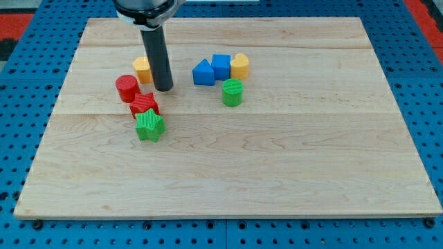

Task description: Nudge the blue triangle left a bit up

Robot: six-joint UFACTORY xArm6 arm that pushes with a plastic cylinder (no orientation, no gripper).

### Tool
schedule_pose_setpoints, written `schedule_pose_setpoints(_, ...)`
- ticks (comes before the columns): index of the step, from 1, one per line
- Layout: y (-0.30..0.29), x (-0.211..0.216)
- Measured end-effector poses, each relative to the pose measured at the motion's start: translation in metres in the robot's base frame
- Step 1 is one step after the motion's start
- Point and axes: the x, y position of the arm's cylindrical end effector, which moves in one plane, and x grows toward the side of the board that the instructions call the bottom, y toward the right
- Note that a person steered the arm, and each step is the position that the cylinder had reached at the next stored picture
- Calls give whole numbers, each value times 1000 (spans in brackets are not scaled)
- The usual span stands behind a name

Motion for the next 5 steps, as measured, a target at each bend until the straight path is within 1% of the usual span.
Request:
schedule_pose_setpoints(3, 97, 2)
schedule_pose_setpoints(5, 109, 0)
